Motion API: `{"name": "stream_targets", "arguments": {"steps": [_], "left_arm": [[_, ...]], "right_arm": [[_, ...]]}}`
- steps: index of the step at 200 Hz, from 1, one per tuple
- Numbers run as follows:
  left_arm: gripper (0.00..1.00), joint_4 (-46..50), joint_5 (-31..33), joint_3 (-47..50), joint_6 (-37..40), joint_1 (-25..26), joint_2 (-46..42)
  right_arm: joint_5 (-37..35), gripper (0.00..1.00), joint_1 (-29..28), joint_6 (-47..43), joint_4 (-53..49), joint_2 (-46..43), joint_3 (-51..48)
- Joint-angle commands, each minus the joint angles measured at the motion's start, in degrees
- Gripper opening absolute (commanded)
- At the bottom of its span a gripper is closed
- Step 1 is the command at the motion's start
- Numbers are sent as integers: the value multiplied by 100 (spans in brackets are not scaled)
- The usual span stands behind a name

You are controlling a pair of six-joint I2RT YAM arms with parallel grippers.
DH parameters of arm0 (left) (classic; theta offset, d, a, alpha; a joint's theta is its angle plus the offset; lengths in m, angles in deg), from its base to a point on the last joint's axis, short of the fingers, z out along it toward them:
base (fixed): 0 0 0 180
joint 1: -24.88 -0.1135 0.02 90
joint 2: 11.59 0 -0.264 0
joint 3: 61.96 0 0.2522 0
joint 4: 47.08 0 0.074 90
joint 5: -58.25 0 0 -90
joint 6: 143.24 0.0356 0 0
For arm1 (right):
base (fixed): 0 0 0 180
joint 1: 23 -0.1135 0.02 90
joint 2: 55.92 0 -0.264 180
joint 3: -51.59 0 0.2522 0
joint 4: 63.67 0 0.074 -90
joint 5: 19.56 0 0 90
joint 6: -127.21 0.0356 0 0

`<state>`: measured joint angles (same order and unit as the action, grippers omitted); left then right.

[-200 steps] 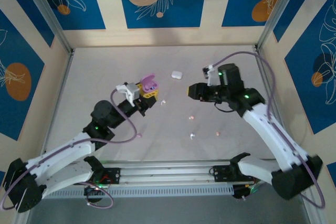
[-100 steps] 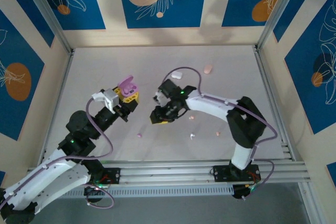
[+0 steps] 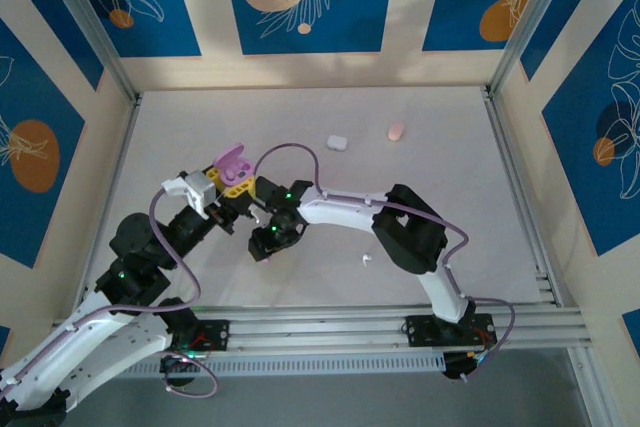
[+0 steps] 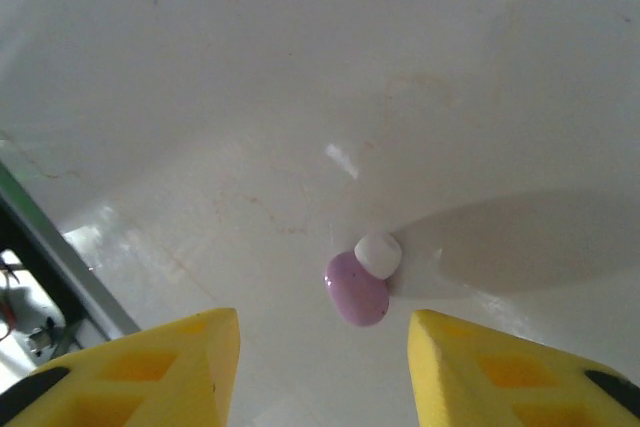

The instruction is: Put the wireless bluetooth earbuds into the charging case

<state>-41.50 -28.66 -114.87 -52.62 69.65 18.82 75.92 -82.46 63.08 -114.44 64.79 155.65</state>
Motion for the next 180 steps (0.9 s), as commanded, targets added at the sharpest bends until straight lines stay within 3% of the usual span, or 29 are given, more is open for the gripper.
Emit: {"name": "stream_targets", "arguments": {"steps": [1,74,107,129,180], "left_arm": [[32,-5,34,-249,122,63,-93],[32,-38,-6,-268,131,64,-75],[32,-43,-34,-285,122,62,-44],[32,-43,-37,-294,122,62,-27],[32,-130,-102,-264,82,58,133]], "right_arm": [[-345,49,-71,-323,-429,195,321],[-876,43,-342,-663,-1030,764,916],[-1126,33,-406,-713,-1172,824,999],[-1281,26,-352,-710,-1202,653,807],[-1431,23,71,-613,-971,-408,-323]]}}
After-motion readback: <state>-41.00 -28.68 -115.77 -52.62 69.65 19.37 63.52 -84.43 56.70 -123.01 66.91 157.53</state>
